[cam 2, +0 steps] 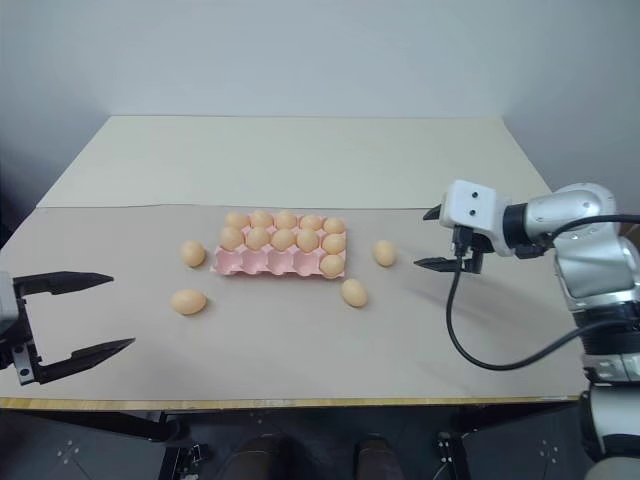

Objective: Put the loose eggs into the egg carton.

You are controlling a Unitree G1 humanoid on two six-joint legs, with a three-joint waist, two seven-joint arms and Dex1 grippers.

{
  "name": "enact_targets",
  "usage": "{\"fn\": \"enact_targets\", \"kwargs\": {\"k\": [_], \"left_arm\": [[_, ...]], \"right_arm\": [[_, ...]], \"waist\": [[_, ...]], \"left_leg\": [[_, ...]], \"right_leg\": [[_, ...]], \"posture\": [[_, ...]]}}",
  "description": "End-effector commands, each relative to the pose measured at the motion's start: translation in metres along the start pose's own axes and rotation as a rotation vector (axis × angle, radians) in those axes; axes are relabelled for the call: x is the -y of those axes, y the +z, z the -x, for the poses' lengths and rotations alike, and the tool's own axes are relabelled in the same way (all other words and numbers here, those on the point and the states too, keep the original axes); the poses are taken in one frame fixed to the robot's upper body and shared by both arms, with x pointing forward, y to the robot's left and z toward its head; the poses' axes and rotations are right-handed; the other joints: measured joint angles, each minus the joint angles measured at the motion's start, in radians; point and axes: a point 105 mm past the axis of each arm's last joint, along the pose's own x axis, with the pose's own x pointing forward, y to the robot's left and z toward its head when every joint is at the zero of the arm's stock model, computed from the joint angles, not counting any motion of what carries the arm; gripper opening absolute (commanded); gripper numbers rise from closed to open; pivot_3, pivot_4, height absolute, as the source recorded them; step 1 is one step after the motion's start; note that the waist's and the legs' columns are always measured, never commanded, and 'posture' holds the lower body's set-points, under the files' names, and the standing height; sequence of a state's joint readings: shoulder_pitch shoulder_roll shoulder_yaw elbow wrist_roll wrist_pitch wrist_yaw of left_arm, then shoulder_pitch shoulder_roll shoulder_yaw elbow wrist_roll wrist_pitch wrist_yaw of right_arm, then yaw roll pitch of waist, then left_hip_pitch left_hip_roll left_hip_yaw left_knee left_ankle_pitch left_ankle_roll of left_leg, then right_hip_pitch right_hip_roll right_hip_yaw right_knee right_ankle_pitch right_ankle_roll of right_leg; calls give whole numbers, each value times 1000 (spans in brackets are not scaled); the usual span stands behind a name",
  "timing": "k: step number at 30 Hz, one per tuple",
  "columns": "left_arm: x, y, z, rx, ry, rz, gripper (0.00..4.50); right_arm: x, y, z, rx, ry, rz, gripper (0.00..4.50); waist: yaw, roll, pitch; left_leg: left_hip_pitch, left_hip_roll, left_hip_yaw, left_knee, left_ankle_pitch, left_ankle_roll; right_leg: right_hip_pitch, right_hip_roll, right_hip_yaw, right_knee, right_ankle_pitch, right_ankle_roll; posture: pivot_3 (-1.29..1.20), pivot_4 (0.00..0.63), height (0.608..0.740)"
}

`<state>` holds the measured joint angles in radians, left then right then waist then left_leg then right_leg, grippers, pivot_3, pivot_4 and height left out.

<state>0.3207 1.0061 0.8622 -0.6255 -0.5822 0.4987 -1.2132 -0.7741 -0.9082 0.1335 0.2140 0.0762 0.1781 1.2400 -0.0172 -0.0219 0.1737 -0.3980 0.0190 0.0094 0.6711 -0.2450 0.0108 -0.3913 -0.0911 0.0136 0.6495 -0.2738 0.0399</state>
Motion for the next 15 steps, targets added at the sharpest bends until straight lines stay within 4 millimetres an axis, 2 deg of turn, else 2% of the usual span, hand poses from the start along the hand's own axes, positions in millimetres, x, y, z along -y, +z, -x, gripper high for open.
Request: {"fn": "enact_targets", "kwargs": {"k": [1, 7, 10, 15], "left_arm": [[-3, 5, -3, 12, -11, -43, 4477], [-1, 4, -8, 22, -22, -36, 4477], [1, 2, -8, 12, -19, -36, 4477], [4, 1, -6, 2, -18, -31, 4477]], "right_arm": [[12, 2, -16, 39, -51, -33, 4500], [14, 0, -50, 80, -47, -96, 4500], [15, -2, -60, 75, -54, -102, 4500], [12, -18, -79, 30, -54, -132, 4500]], "waist": [[-1, 0, 0], [-1, 0, 0], [-2, 0, 0], [-4, 0, 0]], "left_leg": [[0, 0, 0, 0, 0, 0], [-3, -1, 0, -1, 0, 0], [-4, -1, 0, -1, 0, 0], [-3, -1, 1, -1, 0, -1]], "right_leg": [[0, 0, 0, 0, 0, 0], [-4, -1, 0, 0, 0, 0], [-5, -1, 0, 1, 0, 0], [-5, -1, 1, 2, 0, 0]], "posture": [[0, 150, 740], [0, 150, 740], [0, 150, 740], [0, 150, 740]]}}
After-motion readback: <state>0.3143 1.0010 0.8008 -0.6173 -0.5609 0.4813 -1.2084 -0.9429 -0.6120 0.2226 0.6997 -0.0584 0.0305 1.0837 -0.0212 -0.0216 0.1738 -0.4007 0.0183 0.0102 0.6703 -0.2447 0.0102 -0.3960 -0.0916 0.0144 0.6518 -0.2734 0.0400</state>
